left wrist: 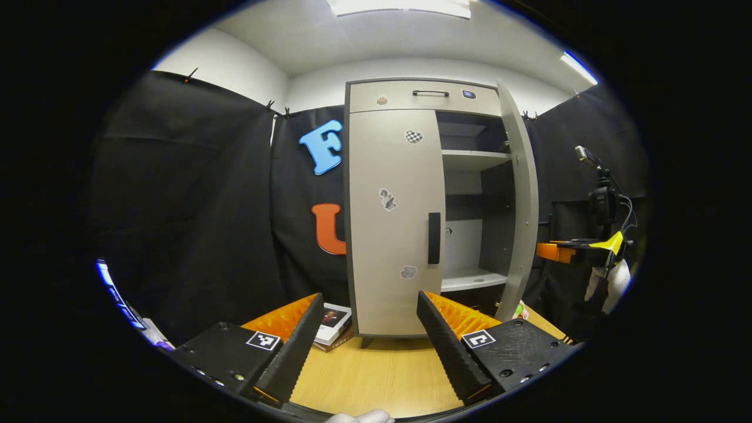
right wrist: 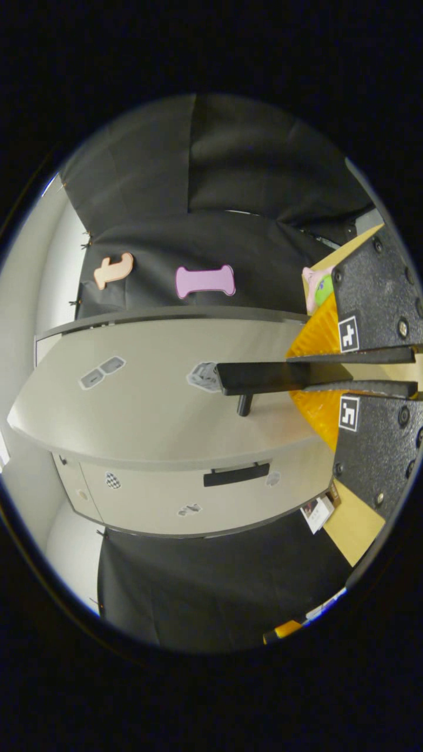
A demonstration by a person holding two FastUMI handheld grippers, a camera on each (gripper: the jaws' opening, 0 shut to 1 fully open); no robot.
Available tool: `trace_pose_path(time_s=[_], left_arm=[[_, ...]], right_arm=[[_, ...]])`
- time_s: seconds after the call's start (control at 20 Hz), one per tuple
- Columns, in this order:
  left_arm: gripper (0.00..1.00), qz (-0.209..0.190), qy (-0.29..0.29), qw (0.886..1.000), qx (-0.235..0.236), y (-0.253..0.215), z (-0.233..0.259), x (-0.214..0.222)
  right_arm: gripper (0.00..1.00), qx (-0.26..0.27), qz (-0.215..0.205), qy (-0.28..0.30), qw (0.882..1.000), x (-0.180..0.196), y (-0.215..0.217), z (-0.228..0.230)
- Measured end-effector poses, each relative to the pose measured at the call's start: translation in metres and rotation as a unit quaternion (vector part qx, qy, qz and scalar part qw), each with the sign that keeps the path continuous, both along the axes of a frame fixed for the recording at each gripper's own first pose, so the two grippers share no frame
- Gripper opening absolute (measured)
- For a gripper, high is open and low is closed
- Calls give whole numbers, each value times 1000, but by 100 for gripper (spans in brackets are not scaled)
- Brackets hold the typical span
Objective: Open the right door of the double-door shoe cabinet with the right hand, and open the left door with the left hand.
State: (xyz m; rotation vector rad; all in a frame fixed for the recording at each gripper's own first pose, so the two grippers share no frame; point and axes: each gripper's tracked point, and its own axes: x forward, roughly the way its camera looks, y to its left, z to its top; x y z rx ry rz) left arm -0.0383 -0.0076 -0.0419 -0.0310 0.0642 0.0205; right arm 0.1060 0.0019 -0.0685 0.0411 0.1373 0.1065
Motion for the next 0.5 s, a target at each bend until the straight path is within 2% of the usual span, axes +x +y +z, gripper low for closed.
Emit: trace_pose_path(time_s=[0.2, 0.35, 0.5], left_arm=[[96, -14, 3, 1000, -9, -30, 3, 8], [96, -23, 6, 1000, -11, -50, 5, 13], [96, -28, 4, 1000, -8, -67, 9, 15]], right_arm=[[11, -3, -7, -2, 1000, -5, -23, -1], [7, 4, -32, -2, 999, -6, -60, -1], [4, -5, -32, -4, 999, -4, -83, -1]])
